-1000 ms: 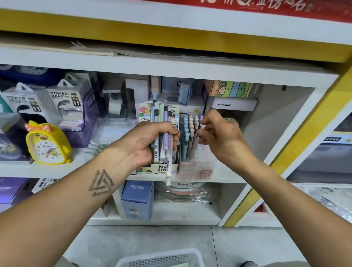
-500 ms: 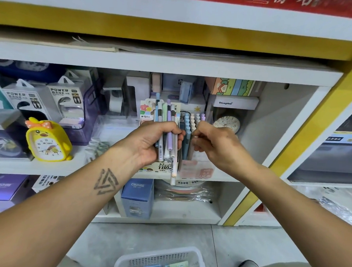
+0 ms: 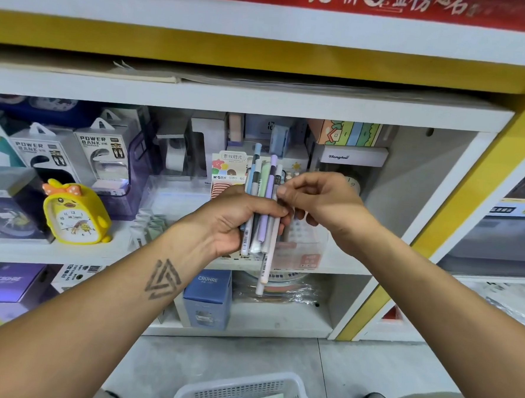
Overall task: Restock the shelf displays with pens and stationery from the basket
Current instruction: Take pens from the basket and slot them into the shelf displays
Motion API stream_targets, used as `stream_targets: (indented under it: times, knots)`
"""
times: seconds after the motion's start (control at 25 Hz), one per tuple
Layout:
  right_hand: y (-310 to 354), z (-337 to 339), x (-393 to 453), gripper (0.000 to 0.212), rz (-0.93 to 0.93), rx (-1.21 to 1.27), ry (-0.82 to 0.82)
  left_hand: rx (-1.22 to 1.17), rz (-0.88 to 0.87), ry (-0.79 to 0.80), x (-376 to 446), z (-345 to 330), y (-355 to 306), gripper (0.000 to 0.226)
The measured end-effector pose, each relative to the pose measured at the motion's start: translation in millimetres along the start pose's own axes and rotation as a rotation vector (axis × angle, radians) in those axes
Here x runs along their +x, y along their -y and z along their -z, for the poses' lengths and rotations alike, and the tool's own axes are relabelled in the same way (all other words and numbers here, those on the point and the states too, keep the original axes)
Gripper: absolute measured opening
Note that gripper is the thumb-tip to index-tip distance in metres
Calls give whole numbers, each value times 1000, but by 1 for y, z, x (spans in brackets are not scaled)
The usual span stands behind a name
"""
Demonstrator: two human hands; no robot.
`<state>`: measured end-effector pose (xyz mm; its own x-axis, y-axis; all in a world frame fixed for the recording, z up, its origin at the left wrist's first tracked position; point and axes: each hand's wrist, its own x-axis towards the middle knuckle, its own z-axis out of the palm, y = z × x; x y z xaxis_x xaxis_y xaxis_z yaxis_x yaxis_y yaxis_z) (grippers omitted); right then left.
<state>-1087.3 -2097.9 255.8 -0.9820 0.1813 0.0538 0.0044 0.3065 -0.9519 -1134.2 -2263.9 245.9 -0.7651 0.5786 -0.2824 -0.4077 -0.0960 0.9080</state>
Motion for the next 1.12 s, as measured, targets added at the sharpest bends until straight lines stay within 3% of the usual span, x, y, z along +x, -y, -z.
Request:
stream_targets:
  times: [0.16, 0.32, 0.44, 0.48, 0.6, 0.68, 0.88, 1.12]
  knots:
    - [5, 4, 0, 18, -64, 163, 13, -73, 24, 28, -2, -1, -1, 15]
    - [9, 13, 3, 9, -66, 380, -167, -127, 63, -53, 1, 3, -3, 16]
    - [7, 22, 7, 6, 106, 173, -313, -120, 43, -146, 0, 4, -3, 10]
    - [5, 23, 7, 2, 174, 61, -304, -130, 33, -165, 0, 4, -4, 11]
    - [-6, 20, 6, 25, 267, -260, -229, -152, 9, -200, -1, 6, -5, 23]
    - [-15, 17, 5, 26, 296, -376, -160, -158, -3, -215, -1, 6, -6, 30]
    - [-27, 18, -3, 24, 460, -477, -69, -204, -47, -215, -2, 6, -7, 33]
    - [-24, 17, -7, 18, 500, -506, 41, -192, -71, -210, -2, 6, -5, 32]
